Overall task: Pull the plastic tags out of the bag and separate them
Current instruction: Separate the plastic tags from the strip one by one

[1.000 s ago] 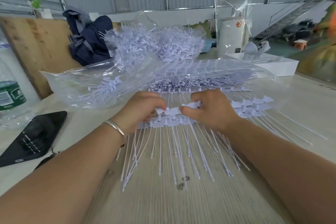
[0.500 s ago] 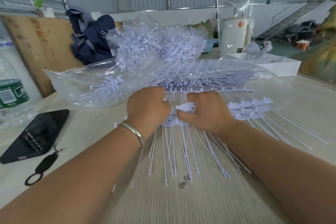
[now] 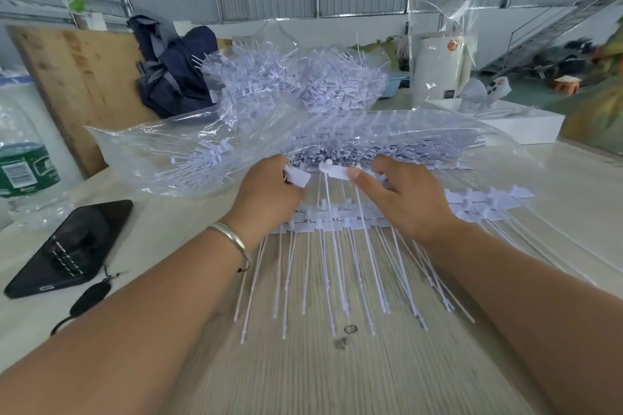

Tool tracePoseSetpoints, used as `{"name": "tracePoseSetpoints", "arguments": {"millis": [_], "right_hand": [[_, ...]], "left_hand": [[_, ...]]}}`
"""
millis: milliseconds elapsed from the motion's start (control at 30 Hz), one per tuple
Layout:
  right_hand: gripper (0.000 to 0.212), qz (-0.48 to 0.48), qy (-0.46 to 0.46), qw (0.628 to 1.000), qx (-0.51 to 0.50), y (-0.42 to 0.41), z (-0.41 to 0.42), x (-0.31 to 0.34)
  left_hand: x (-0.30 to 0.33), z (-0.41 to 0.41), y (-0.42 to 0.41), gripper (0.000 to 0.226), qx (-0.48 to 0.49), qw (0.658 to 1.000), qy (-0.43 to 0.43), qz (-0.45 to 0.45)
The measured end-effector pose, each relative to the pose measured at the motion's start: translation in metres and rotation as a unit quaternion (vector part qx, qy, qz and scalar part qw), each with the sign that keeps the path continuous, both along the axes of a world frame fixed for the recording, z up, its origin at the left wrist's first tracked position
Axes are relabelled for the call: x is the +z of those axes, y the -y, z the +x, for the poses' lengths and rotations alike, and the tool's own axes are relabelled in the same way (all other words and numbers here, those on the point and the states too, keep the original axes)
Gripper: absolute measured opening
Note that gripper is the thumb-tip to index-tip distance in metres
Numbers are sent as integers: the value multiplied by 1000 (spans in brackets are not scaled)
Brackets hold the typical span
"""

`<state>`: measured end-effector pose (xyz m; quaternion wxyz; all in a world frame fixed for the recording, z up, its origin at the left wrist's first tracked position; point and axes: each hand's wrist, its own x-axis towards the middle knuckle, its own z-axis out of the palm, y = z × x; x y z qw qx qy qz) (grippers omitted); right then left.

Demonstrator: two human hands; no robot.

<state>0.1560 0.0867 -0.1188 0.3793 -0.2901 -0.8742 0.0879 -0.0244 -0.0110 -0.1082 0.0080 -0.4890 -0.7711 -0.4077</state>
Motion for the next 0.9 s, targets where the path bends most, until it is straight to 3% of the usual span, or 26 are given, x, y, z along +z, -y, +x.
{"name": "tracePoseSetpoints", "arguments": {"millis": [67,133,200,267,433,667,800,900], "right_hand": [[54,0,3,1000,5,-2,0,-1],[60,8,8,1000,10,-3,0,-2],[59,14,12,1000,21,-2,0,-2],[54,25,19,999,26,-1,-1,-3],[46,47,43,997,31,-1,-4,-4],[40,19,10,999,49,-3,-4,-1],[45,25,-8,999,44,-1,-3,5],[48,30,-51,995,78,7,-5,10]], "left_hand": [[1,5,1,35,-2,1000,8,19],[3,9,1,44,-31,991,129,26],[5,12,4,49,-79,954,287,20],[6,13,7,47,-131,926,354,9],[3,13,10,28,-188,934,303,-16],[7,9,10,21,-143,913,382,24],[17,11,13,25,-227,837,496,34],[22,13,16,7,-311,760,570,27]]}}
